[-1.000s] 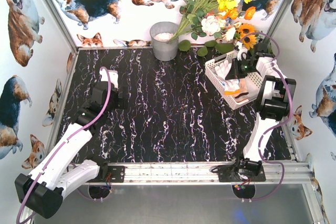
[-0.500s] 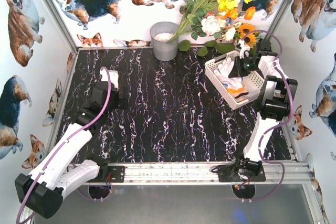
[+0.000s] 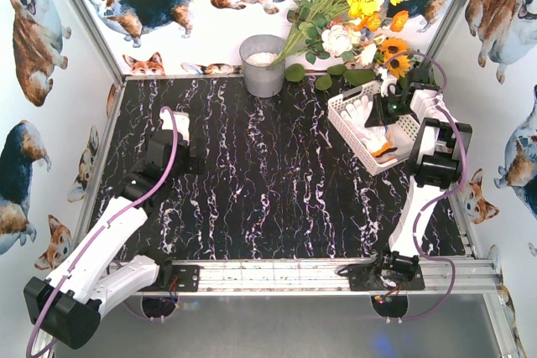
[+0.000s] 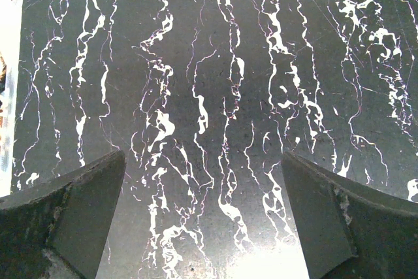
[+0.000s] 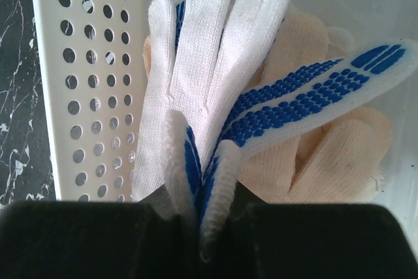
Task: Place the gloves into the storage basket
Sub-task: Place the glove in the bin.
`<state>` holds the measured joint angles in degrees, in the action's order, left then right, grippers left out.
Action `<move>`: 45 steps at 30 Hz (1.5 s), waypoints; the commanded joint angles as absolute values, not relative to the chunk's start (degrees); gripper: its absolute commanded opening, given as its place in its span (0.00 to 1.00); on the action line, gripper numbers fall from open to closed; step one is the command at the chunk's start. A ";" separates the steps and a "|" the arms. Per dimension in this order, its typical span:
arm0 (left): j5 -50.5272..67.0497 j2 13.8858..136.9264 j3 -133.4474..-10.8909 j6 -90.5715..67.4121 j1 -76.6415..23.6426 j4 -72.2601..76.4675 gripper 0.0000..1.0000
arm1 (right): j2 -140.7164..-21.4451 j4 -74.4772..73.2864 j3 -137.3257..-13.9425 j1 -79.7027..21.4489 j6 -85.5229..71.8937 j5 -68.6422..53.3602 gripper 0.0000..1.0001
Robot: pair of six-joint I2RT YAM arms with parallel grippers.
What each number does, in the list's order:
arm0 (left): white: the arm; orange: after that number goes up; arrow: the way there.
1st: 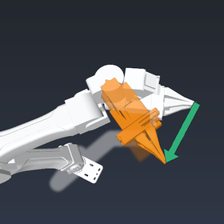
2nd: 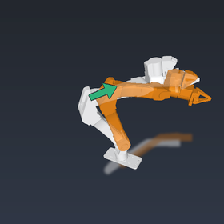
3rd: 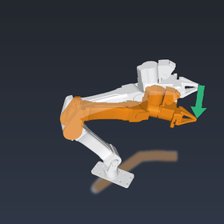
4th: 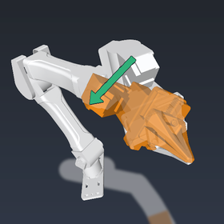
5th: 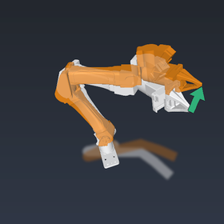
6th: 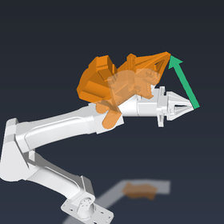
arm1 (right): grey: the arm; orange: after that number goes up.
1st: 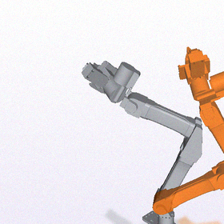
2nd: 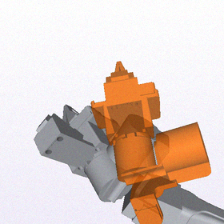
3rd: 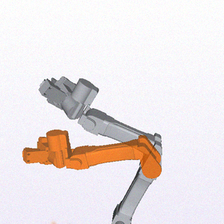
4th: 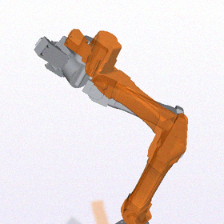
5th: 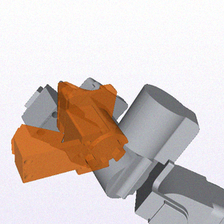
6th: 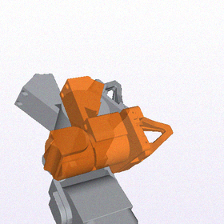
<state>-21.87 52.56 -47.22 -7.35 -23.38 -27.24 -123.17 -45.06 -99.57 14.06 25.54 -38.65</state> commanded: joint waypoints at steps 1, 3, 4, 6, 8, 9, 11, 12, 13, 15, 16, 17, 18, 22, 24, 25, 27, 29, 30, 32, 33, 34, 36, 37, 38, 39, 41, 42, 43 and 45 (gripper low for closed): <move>-21.80 53.12 -46.58 -6.77 -22.63 -26.02 1.00 | -124.09 -41.97 -102.12 14.36 26.22 -37.98 0.00; -21.80 53.32 -46.68 -6.81 -22.69 -25.98 1.00 | -124.31 -42.11 -102.11 14.41 26.25 -37.32 0.00; -21.80 53.39 -46.71 -6.77 -22.63 -25.97 1.00 | -124.42 -42.47 -102.19 14.41 26.22 -36.83 0.00; -21.80 53.59 -46.69 -6.77 -22.67 -26.00 1.00 | -124.62 -43.13 -102.15 14.41 26.27 -36.03 0.12; -21.67 53.77 -46.67 -6.68 -22.67 -26.02 1.00 | -124.64 -43.37 -101.97 14.41 25.82 -34.82 0.21; -21.63 53.79 -46.75 -6.68 -22.66 -26.02 1.00 | -124.51 -43.55 -101.88 14.41 25.61 -34.54 0.24; -21.62 53.80 -46.72 -6.68 -22.68 -26.02 1.00 | -124.07 -43.12 -101.36 14.41 25.29 -34.10 0.29; -21.62 53.71 -46.68 -6.60 -22.61 -26.02 1.00 | -123.56 -42.64 -101.17 14.41 25.05 -34.02 0.31; -21.58 53.65 -46.71 -6.62 -22.62 -25.97 1.00 | -123.06 -42.17 -100.65 14.44 24.86 -33.89 0.34; -21.53 53.48 -46.67 -6.59 -22.63 -25.93 1.00 | -121.80 -41.01 -99.88 14.41 24.20 -33.55 0.36; -21.49 53.44 -46.67 -6.64 -22.61 -25.93 1.00 | -121.14 -40.50 -99.58 14.41 23.95 -33.43 0.40; -21.45 53.36 -46.67 -6.64 -22.61 -25.93 1.00 | -120.50 -40.24 -99.36 14.41 23.65 -33.17 0.49; -21.37 53.31 -46.66 -6.61 -22.62 -25.93 1.00 | -119.89 -40.03 -99.32 14.46 23.28 -32.81 0.58; -21.19 53.13 -46.67 -6.59 -22.60 -25.87 1.00 | -116.94 -37.92 -98.08 14.41 21.81 -31.19 0.72; -21.18 52.94 -46.67 -6.59 -22.62 -25.84 1.00 | -114.88 -36.06 -96.69 14.41 20.81 -30.33 0.73; -21.18 52.79 -46.60 -6.59 -22.62 -25.84 1.00 | -113.89 -35.03 -95.96 14.41 20.14 -29.60 0.73; -21.08 52.69 -46.62 -6.64 -22.64 -25.80 1.00 | -111.64 -32.67 -94.31 14.41 18.76 -27.17 0.74; -21.01 52.51 -46.59 -6.60 -22.65 -25.75 1.00 | -109.77 -30.77 -92.82 14.44 17.82 -24.39 0.74; -20.93 52.41 -46.58 -6.60 -22.63 -25.77 1.00 | -108.75 -29.82 -92.07 14.43 17.06 -22.88 0.74; -20.92 52.28 -46.65 -6.59 -22.63 -25.75 1.00 | -106.48 -27.76 -90.40 14.41 15.88 -19.31 0.74; -20.92 52.15 -46.59 -6.65 -22.59 -25.75 1.00 | -105.40 -26.56 -89.23 14.41 14.88 -18.12 0.74; -20.92 52.05 -46.58 -6.62 -22.63 -25.75 1.00 | -104.35 -25.27 -88.07 14.41 14.02 -17.57 0.74; -20.92 51.94 -46.58 -6.62 -22.60 -25.67 1.00 | -102.52 -22.54 -85.76 14.42 12.47 -18.35 0.72; -20.85 51.93 -46.59 -6.60 -22.67 -25.66 1.00 | -102.01 -21.38 -84.93 14.41 11.27 -18.98 0.69; -20.83 51.86 -46.58 -6.59 -22.66 -25.66 1.00 | -101.91 -21.21 -84.57 14.41 10.19 -19.65 0.66; -20.79 51.79 -46.58 -6.60 -22.65 -25.66 1.00 | -101.91 -21.44 -84.48 14.41 9.14 -19.72 0.63; -20.90 51.64 -46.59 -6.66 -22.62 -25.66 1.00 | -102.35 -22.45 -84.38 14.42 7.04 -19.39 0.55; -20.92 51.48 -46.63 -6.68 -22.61 -25.66 1.00 | -102.69 -22.76 -84.23 14.41 6.22 -19.46 0.52; -20.98 51.38 -46.54 -6.68 -22.61 -25.66 1.00 | -103.03 -23.10 -84.06 14.41 5.46 -19.77 0.50; -21.01 51.24 -46.49 -6.68 -22.67 -25.66 1.00 | -103.68 -23.90 -83.58 14.35 4.07 -20.32 0.46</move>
